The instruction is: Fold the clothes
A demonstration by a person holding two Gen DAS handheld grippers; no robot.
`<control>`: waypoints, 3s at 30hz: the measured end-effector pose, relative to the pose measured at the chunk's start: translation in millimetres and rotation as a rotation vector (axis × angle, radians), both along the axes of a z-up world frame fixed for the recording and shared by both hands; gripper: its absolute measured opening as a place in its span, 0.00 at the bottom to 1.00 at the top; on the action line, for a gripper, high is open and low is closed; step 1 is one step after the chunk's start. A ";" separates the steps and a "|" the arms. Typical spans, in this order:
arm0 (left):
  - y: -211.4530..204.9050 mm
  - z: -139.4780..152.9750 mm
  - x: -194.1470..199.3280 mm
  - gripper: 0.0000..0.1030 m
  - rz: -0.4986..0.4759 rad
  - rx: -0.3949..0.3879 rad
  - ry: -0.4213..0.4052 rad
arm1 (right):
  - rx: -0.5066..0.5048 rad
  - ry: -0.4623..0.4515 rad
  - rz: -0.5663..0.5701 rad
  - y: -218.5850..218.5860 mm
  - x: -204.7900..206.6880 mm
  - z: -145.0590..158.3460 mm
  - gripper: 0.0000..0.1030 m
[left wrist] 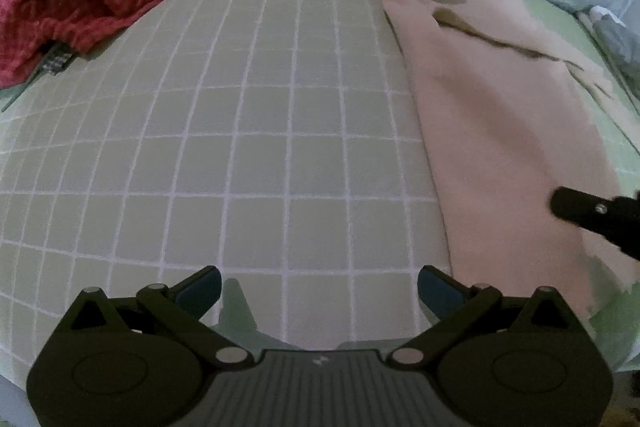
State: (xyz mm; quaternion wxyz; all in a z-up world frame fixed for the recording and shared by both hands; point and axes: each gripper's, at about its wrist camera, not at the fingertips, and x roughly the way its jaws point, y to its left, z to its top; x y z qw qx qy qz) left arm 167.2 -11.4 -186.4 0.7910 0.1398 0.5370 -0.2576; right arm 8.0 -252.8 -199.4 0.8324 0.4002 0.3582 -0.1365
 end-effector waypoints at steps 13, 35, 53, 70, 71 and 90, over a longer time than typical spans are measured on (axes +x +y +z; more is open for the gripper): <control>-12.2 -9.3 9.7 1.00 0.091 0.009 0.064 | -0.089 0.189 0.085 -23.0 14.3 -4.6 0.22; -144.3 14.4 212.2 0.81 0.257 -0.244 -0.012 | -0.247 0.241 -0.412 -285.8 38.2 -12.2 0.37; -223.1 -12.6 267.4 0.03 0.211 -0.389 -0.132 | -0.459 0.153 -0.302 -351.5 75.4 -8.9 0.03; -224.0 -1.7 261.0 0.62 0.272 -0.230 -0.203 | -0.497 0.177 -0.417 -372.4 58.7 -2.1 0.03; -221.6 2.9 253.9 0.65 0.256 -0.219 -0.210 | -0.503 0.172 -0.420 -369.9 58.2 -0.7 0.03; -151.1 4.1 41.0 0.71 0.011 -0.037 -0.093 | -0.669 -0.034 -0.092 -211.5 44.5 58.4 0.03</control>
